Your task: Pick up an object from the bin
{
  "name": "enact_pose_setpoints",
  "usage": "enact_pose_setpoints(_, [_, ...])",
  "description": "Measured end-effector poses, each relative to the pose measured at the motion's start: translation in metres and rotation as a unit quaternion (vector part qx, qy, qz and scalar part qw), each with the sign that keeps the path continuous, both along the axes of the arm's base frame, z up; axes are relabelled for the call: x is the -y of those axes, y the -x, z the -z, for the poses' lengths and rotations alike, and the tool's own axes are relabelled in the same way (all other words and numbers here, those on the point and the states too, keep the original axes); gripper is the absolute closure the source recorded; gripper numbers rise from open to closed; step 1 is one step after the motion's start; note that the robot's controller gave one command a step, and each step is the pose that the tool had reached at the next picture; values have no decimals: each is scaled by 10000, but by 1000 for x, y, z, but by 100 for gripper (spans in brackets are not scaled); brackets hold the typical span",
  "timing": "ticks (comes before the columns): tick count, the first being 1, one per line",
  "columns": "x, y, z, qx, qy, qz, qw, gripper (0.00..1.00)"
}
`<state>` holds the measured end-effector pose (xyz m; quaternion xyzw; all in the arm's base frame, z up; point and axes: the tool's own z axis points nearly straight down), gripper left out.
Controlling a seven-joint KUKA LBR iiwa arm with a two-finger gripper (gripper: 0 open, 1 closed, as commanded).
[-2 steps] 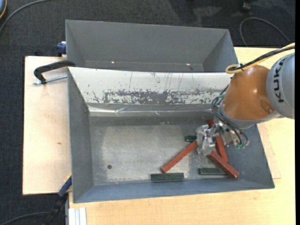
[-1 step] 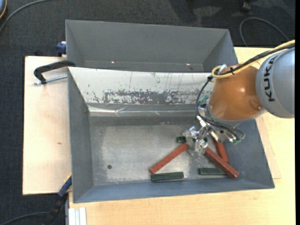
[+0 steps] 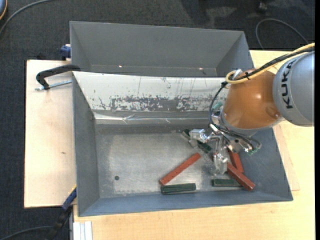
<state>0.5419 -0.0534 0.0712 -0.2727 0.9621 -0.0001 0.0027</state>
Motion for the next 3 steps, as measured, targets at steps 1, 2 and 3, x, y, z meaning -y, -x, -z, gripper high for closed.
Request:
enact_pose_setpoints(1, [-5,34,1,-23,-2,623,9981,0])
enact_pose_setpoints(2, [-74,36,1,-11,-5,-1289,9917,0])
enact_pose_setpoints(3, [-72,36,0,-4,3,-1272,9919,100])
